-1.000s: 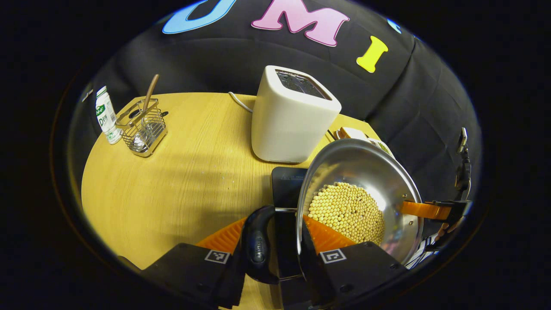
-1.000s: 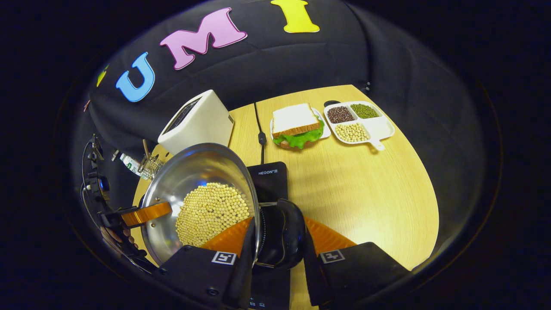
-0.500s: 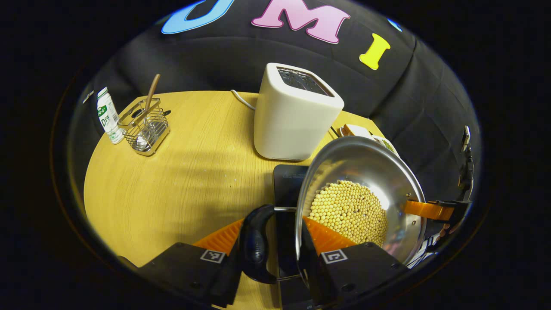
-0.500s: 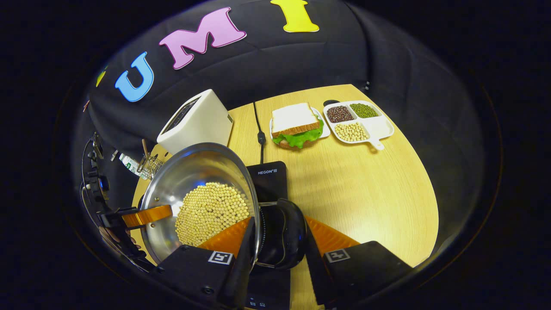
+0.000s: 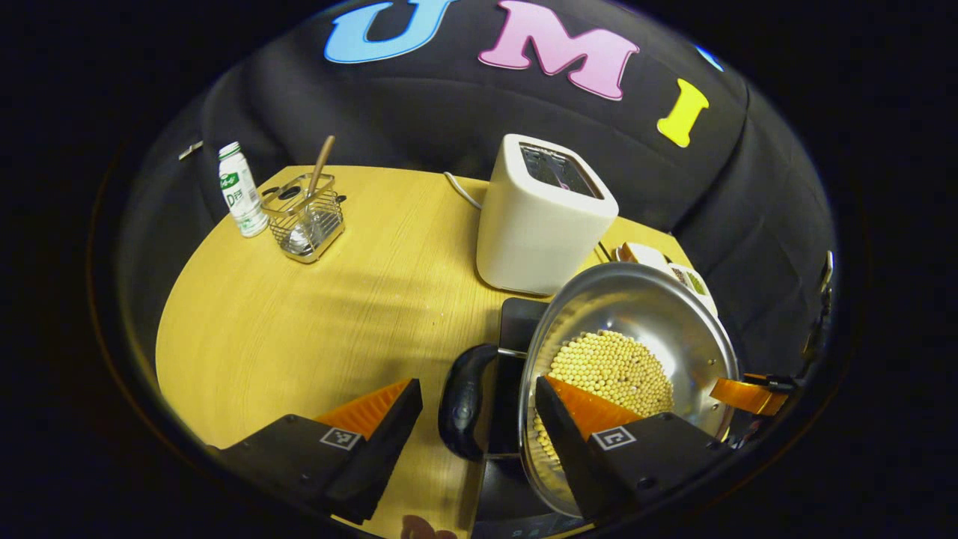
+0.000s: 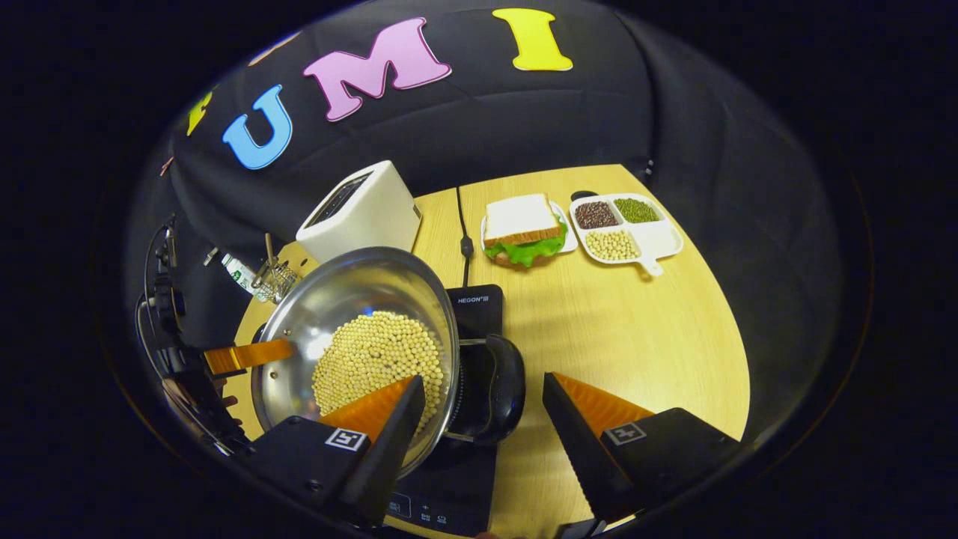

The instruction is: First push the handle of the pot to place it horizontally, then grasp the pot with both hands and set it on the induction cooktop.

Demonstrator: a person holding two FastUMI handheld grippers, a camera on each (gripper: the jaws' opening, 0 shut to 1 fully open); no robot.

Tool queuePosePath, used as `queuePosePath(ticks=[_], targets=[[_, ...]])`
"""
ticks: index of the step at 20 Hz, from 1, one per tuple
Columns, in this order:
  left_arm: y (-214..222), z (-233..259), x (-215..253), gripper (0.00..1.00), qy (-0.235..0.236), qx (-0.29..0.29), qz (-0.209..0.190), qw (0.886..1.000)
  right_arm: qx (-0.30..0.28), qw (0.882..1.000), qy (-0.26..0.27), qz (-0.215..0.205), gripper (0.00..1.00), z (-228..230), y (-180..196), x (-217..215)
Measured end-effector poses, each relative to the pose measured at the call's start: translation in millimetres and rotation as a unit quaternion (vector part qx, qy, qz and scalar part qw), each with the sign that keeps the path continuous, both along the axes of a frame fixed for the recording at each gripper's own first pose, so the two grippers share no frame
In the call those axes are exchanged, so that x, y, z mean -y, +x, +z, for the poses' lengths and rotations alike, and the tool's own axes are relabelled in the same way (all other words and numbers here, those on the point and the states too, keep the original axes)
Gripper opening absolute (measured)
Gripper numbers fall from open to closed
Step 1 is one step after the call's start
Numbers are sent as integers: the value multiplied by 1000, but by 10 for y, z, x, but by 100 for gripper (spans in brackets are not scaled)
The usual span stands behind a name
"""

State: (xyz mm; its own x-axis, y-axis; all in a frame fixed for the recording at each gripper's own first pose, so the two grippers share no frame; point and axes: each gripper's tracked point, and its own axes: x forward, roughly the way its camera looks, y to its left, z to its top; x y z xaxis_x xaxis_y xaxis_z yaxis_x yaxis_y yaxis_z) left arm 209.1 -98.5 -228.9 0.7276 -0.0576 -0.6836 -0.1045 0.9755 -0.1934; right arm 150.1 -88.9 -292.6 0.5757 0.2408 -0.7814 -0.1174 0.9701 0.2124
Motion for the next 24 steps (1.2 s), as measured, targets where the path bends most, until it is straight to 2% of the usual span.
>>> queuePosePath(ticks=[2, 5, 8, 12, 16, 21, 24], targets=[[-125, 144, -114, 96, 10, 16, 19, 1000, 27, 1000, -6, -3, 99, 162, -3, 45], [-268, 546, -253, 96, 18, 68, 47, 996, 98, 995, -17, -15, 99, 588, 17, 150], [-483, 975, -410, 96, 30, 126, 66, 989, 185, 982, -34, -27, 99, 1100, 11, 266], [-882, 1538, -659, 96, 59, 198, 85, 975, 263, 962, -30, -62, 99, 1815, -155, 361], [-1338, 1968, -724, 96, 97, 262, 73, 957, 328, 938, -48, -100, 98, 2388, -415, 502], [-1870, 2312, -570, 96, 120, 328, 57, 935, 391, 912, -73, -102, 98, 2801, -888, 466], [-2211, 2337, -487, 95, 117, 336, 50, 933, 399, 909, -67, -98, 98, 2865, -1184, 323]])
